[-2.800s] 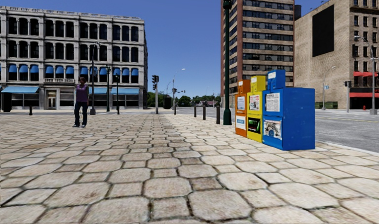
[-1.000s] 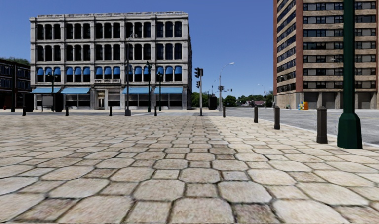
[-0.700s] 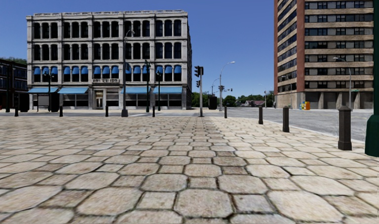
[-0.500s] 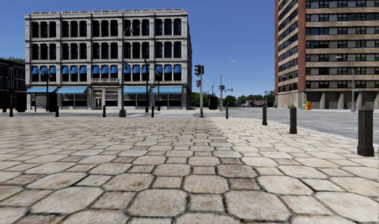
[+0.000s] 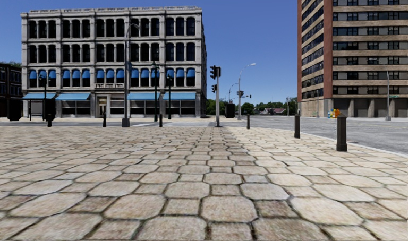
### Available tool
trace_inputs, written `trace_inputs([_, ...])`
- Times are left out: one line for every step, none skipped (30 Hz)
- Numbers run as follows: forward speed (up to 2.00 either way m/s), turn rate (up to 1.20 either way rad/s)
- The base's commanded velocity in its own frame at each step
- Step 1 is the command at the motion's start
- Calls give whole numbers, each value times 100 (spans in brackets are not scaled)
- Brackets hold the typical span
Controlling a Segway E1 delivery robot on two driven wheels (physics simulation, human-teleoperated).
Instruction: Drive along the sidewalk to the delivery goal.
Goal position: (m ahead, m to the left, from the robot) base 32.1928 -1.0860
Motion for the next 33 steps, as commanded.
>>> trace_inputs([200, 0])
trace_inputs([200, 0])
trace_inputs([200, 0])
trace_inputs([200, 0])
trace_inputs([200, 0])
trace_inputs([200, 0])
trace_inputs([200, 0])
trace_inputs([200, 0])
trace_inputs([200, 0])
trace_inputs([200, 0])
trace_inputs([200, 0])
trace_inputs([200, 0])
trace_inputs([200, 0])
trace_inputs([200, 0])
trace_inputs([200, 0])
trace_inputs([200, 0])
trace_inputs([200, 0])
trace_inputs([200, 0])
trace_inputs([200, 0])
trace_inputs([200, 0])
trace_inputs([200, 0])
trace_inputs([200, 0])
trace_inputs([200, 0])
trace_inputs([200, 0])
trace_inputs([200, 0])
trace_inputs([200, 0])
trace_inputs([200, 0])
trace_inputs([200, 0])
trace_inputs([200, 0])
trace_inputs([200, 0])
trace_inputs([200, 0])
trace_inputs([200, 0])
trace_inputs([200, 0])
